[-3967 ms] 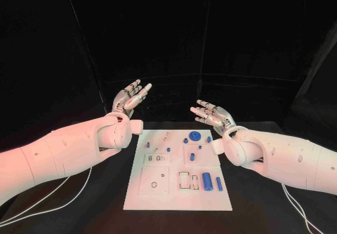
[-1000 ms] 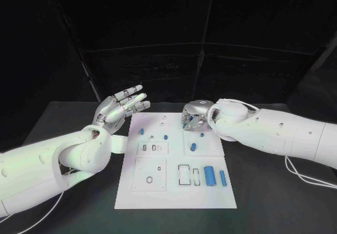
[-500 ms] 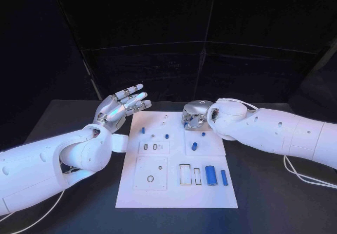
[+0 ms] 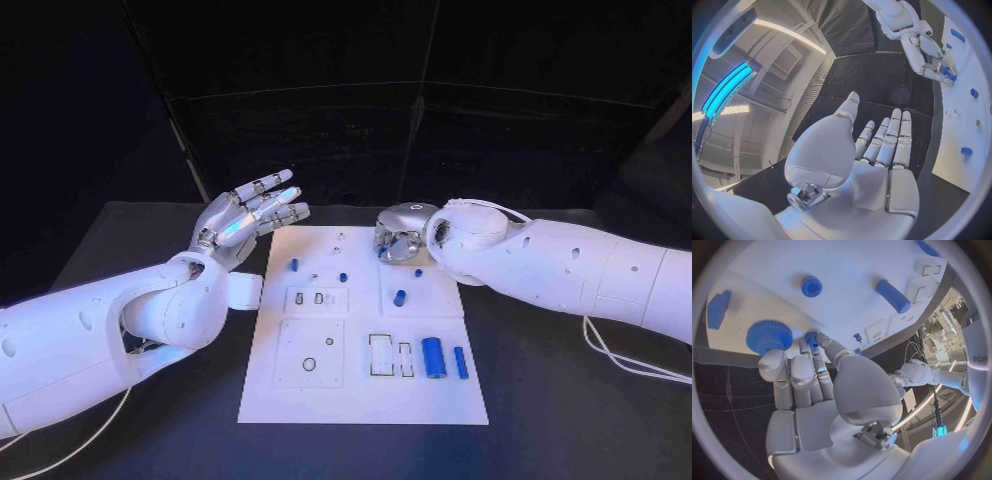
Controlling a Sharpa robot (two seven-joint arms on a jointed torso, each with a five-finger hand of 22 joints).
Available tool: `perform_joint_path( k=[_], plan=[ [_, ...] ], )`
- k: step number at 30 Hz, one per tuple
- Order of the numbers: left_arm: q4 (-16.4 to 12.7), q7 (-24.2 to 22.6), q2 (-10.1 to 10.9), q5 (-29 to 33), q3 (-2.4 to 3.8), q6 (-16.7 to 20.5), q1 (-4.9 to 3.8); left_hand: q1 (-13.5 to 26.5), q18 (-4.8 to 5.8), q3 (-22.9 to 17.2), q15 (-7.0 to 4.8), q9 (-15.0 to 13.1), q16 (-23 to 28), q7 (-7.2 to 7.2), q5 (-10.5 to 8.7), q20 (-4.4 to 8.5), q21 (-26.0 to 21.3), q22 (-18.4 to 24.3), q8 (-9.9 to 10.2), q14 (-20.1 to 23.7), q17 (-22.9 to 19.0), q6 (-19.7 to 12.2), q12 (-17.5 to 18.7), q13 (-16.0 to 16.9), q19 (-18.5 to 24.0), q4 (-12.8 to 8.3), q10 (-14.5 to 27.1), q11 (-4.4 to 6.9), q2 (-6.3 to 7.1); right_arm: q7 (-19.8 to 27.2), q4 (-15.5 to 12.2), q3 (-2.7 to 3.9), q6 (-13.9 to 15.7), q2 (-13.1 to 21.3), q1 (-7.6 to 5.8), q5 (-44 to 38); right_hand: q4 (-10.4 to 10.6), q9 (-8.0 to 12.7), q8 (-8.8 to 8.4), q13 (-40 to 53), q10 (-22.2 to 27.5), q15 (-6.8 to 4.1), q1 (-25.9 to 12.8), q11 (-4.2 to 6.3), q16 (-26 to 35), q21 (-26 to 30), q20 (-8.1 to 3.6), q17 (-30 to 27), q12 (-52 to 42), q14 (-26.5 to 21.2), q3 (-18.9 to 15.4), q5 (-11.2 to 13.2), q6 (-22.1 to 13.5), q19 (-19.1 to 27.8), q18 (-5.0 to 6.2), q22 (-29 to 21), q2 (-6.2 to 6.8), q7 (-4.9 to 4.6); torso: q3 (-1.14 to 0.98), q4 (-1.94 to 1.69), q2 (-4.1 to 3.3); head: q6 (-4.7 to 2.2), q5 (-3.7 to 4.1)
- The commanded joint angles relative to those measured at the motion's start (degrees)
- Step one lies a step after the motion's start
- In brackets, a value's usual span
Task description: Assemble the parts on the task board
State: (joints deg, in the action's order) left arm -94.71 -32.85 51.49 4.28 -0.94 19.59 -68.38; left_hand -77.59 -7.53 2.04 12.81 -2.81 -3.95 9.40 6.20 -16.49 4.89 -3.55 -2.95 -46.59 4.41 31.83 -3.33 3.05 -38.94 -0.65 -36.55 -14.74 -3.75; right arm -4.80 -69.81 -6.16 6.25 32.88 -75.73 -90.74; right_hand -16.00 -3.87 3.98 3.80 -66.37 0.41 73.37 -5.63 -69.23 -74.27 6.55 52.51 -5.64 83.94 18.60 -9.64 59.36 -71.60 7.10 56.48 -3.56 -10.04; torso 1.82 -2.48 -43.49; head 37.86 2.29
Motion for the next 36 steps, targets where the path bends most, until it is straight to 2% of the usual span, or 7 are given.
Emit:
perform_joint_path(
  k=[1, 8, 10, 13, 18, 29, 36],
  plan=[
    [-0.13, -0.48, 0.05, -0.02, 0.05, -0.63, -0.12, -0.04, -0.56, -0.04, -0.04, 0.01, 0.07, 7.23, -0.25, -0.08, 0.27, -0.06, 0.11, 0.09, -0.05, -0.01, 0.01, 0.02, -0.48, -0.32, -0.33, 0.14, -0.7, 0.28, -0.48, -0.03, 3.65, 0.16, 0.0, -0.29, 0.05, -0.08, 0.11, 0.34, -0.72, 0.09, 0.78, 0.09, -0.43, -0.35, 0.02, 0.08, -0.44, 0.52, 1.01, 0.94, 0.55, -0.08, -0.53, 0.32, 0.15, 0.12, 0.02, 0.0, -0.03, -0.31, 0.0],
    [-0.06, -0.49, 0.11, 0.78, 0.05, -0.42, -0.13, -0.03, -0.56, -0.07, -0.04, 0.01, 0.07, 7.23, -0.26, -0.08, 0.28, -0.08, 0.11, 0.07, -0.04, 0.02, 0.01, 0.02, -0.69, -0.33, -0.35, 0.15, -0.77, -0.35, -1.7, -0.02, 9.98, 0.35, 0.01, 0.11, 0.26, -0.01, -0.07, 0.4, -0.75, 0.15, 1.53, -0.07, -0.77, -0.94, 0.01, 0.11, -0.23, 0.41, 3.9, 2.1, 0.48, 0.06, -0.61, 0.94, 0.2, -0.01, 0.01, -0.03, 0.01, -0.73, -0.39],
    [-0.04, -0.51, 0.04, 0.91, 0.05, -0.41, -0.13, -0.03, -0.55, -0.07, -0.04, 0.01, 0.07, 7.23, -0.26, -0.08, 0.28, -0.08, 0.11, 0.07, -0.04, -0.02, 0.01, 0.02, -0.73, -0.33, -0.33, 0.15, -0.78, -0.62, -1.89, -0.01, 11.12, 0.26, 0.01, 0.14, 0.36, -0.01, -0.08, 0.41, -0.69, 0.19, 1.55, -0.06, -0.84, -1.03, 0.05, 0.12, -0.17, 0.39, 4.47, 2.22, 0.45, 0.13, -0.61, 1.01, 0.29, -0.05, -0.04, -0.09, -0.06, -0.99, -0.48],
    [-0.03, -0.55, -0.09, 1.02, 0.05, -0.48, -0.13, -0.03, -0.55, -0.07, -0.04, 0.01, 0.07, 7.23, -0.26, -0.08, 0.28, -0.08, 0.11, 0.07, -0.04, -0.02, 0.01, 0.02, -0.73, -0.33, -0.33, 0.15, -0.78, -0.8, -1.95, 0.01, 12.59, -0.12, 0.01, 0.18, 0.48, -0.01, -0.09, 0.41, -0.63, 0.22, 1.48, -0.1, -0.89, -1.11, 0.08, 0.1, -0.11, 0.38, 4.92, 2.3, 0.41, 0.18, -0.61, 1.06, 0.47, -0.09, 0.03, -0.2, -0.12, -1.21, -0.51],
    [0.04, -0.63, -0.18, 1.32, 0.05, -0.65, -0.13, 0.0, -0.55, -0.09, -0.04, 0.02, 0.06, 7.26, -0.27, -0.08, 0.27, -0.08, 0.12, 0.07, -0.04, -0.08, 0.01, 0.02, -0.85, -0.32, -0.29, 0.14, -0.84, -1.13, -0.76, 0.04, 14.81, -1.61, 0.0, 0.25, 0.62, -0.02, -0.07, 0.44, -0.65, 0.23, 1.47, -0.12, -1.05, -1.3, 0.13, 0.18, -0.08, 0.37, 5.72, 2.33, 0.41, 0.2, -0.63, 1.26, 0.8, -0.07, 0.08, -0.07, -0.19, -1.54, -1.58],
    [0.24, -0.7, -0.71, 1.57, 0.06, -0.76, -0.13, 0.23, -0.55, -0.08, -0.03, 0.03, 0.07, 7.3, -0.3, -0.07, 0.23, -0.08, 0.13, 0.07, -0.04, -0.15, 0.03, 0.01, -1.02, -0.23, -0.22, 0.12, -1.01, -0.17, 3.31, 0.07, 15.06, -5.37, -0.01, 1.66, 1.02, 0.02, -0.17, 0.42, -0.4, 0.34, 1.13, -0.21, -1.22, -1.52, 0.21, 0.18, 0.1, 0.35, 6.65, 2.6, 0.16, 0.31, -0.63, 1.42, 1.56, -0.22, 0.09, -0.22, -0.2, -1.61, -1.87],
    [0.13, -0.72, -1.05, 1.63, 0.06, -0.65, -0.29, 0.38, -0.54, -0.06, -0.03, 0.04, 0.07, 7.32, -0.3, -0.07, 0.18, -0.07, 0.14, 0.08, -0.04, -0.2, 0.03, 0.0, -1.04, -0.16, -0.14, 0.1, -1.13, 0.33, 5.78, 0.08, 13.5, -7.8, -0.02, 2.02, 1.12, 0.03, -0.2, 0.41, -0.3, 0.37, 1.08, -0.27, -1.28, -1.59, 0.24, 0.2, 0.16, 0.34, 6.9, 2.62, 0.03, 0.31, -0.65, 1.52, 1.73, -0.24, 0.2, -0.33, -0.34, -1.72, -2.2]
  ],
)
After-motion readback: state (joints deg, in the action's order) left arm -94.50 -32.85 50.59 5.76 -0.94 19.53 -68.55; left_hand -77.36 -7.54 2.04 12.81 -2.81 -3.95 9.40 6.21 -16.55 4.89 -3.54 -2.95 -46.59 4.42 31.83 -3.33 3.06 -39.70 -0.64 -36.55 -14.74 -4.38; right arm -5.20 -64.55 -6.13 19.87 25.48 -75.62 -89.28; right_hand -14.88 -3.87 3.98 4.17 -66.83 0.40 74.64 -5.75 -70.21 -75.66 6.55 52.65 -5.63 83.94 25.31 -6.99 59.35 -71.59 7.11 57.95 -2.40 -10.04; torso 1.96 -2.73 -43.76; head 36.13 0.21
